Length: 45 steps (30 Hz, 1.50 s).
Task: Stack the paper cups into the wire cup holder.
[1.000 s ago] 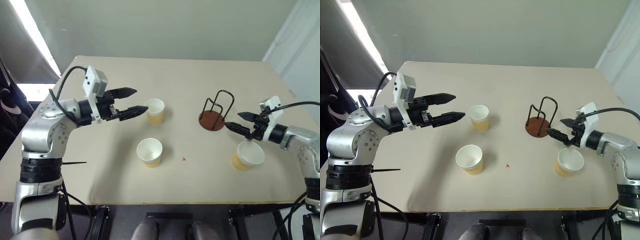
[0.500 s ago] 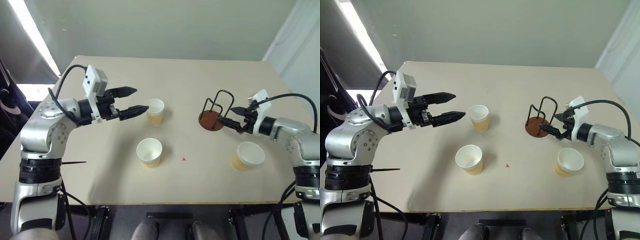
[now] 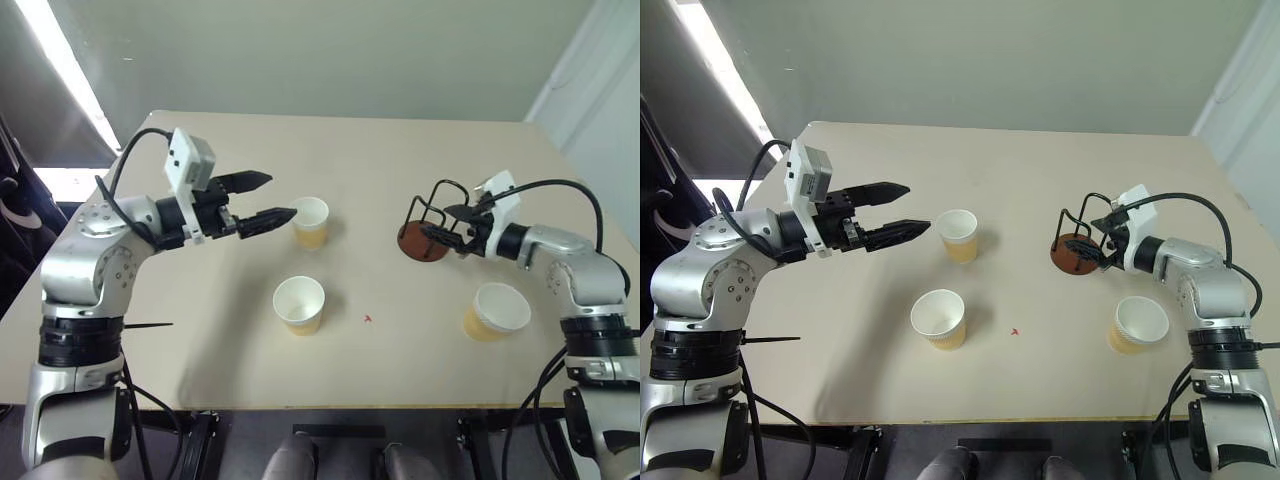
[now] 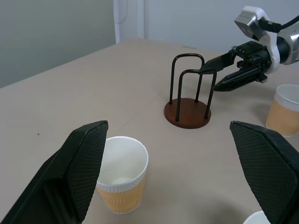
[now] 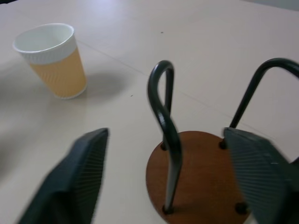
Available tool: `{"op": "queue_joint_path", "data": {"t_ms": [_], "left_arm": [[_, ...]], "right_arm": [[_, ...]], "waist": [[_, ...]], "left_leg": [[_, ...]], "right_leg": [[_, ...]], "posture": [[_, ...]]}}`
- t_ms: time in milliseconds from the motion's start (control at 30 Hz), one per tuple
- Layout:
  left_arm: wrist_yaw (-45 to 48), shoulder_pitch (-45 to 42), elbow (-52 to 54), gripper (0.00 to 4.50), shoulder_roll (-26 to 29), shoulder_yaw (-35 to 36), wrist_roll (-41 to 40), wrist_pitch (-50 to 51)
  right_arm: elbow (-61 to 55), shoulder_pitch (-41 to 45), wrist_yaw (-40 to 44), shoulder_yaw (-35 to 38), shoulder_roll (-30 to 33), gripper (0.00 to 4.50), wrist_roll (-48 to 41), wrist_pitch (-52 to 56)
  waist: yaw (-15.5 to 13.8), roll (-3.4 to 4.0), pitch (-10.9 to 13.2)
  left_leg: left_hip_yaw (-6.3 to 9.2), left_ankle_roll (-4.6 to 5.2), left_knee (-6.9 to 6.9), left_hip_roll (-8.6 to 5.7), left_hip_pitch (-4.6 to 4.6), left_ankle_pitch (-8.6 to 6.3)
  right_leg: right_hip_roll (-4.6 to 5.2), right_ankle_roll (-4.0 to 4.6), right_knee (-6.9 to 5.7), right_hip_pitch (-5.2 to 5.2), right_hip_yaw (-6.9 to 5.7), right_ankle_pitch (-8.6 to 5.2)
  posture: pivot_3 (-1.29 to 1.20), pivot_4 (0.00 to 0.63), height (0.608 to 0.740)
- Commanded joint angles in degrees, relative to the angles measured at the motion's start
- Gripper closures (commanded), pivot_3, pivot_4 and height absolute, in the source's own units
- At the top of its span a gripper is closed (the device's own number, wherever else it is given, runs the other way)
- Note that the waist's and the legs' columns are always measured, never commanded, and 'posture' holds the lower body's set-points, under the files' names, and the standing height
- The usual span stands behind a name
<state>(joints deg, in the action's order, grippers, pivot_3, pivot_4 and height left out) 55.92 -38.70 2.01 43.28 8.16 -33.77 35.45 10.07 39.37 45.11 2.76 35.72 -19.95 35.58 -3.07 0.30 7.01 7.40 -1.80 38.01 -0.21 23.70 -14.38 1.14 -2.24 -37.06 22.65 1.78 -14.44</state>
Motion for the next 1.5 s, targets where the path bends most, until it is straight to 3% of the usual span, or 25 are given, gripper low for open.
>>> {"op": "queue_joint_path", "data": {"t_ms": [33, 233, 267, 733, 1067, 1267, 1500], "left_arm": [[0.0, -0.7, 1.2, 0.0, 0.4, 1.7, -0.5, -0.9], [1.1, -1.2, 1.2, 0.0, 1.1, 1.5, -1.1, -0.2], [1.6, -1.1, 1.4, 0.0, 1.4, 1.3, -1.3, 0.3], [8.9, 1.0, 7.8, 0.0, 5.8, -1.9, -3.4, 5.4], [15.8, 5.1, 17.0, 0.0, 11.6, -2.0, -10.4, 11.9], [19.6, 9.1, 21.3, 0.0, 16.1, -2.0, -12.9, 13.1], [19.5, 9.0, 21.5, 0.0, 16.3, -2.4, -13.3, 13.0]], "right_arm": [[-1.2, 1.6, 0.4, 2.3, 1.2, 2.05, -1.0, 0.4], [-4.6, 1.2, 3.8, 2.7, 4.6, 4.25, -3.5, 4.6], [-5.7, 1.0, 4.2, 2.6, 5.1, 4.46, -4.0, 5.2], [-17.3, -0.2, 9.1, 1.2, 8.6, 4.46, -7.3, 9.0], [-36.0, -6.9, 11.5, 1.1, 12.9, 4.46, -14.9, 15.6], [-39.3, -8.9, 11.1, 0.9, 14.6, 4.46, -16.7, 16.2], [-41.4, -10.1, 10.5, -0.7, 14.9, 4.46, -17.2, 15.6]], "waist": [[0.0, 0.0, 0.0], [-0.1, 0.0, 0.0], [-0.1, 0.0, 0.0], [-0.1, 0.0, 0.0], [0.1, 0.0, 0.0], [0.1, -0.01, 0.0], [0.2, -0.01, 0.0]], "left_leg": [[0.0, 0.0, 0.0, 0.0, 0.01, 0.0], [0.0, -0.01, 0.0, -0.01, 0.12, 0.01], [0.0, -0.02, 0.0, 0.0, 0.13, 0.01], [0.0, -0.04, 0.03, 0.0, 0.3, 0.02], [-0.01, -0.04, 0.0, 0.01, 0.34, 0.02], [-0.01, -0.05, 0.03, 0.03, 0.27, 0.04], [0.0, -0.03, 0.03, 0.04, 0.26, 0.03]], "right_leg": [[0.0, 0.0, 0.0, 0.0, 0.0, 0.0], [0.0, 0.0, 0.01, 0.08, 0.0, 0.0], [0.0, 0.0, 0.0, 0.1, 0.0, 0.0], [0.0, 0.0, -0.02, 0.28, 0.0, 0.0], [-0.01, -0.01, 0.05, 0.29, 0.01, 0.0], [-0.01, -0.01, 0.0, 0.24, 0.02, 0.0], [-0.01, -0.01, -0.01, 0.25, 0.02, 0.0]], "posture": [[0.0, 0.15, 0.74], [0.0, 0.15, 0.74], [0.0, 0.15, 0.74], [0.0, 0.15, 0.74], [0.0, 0.15, 0.74], [0.0, 0.15, 0.74], [0.0, 0.15, 0.74]]}}
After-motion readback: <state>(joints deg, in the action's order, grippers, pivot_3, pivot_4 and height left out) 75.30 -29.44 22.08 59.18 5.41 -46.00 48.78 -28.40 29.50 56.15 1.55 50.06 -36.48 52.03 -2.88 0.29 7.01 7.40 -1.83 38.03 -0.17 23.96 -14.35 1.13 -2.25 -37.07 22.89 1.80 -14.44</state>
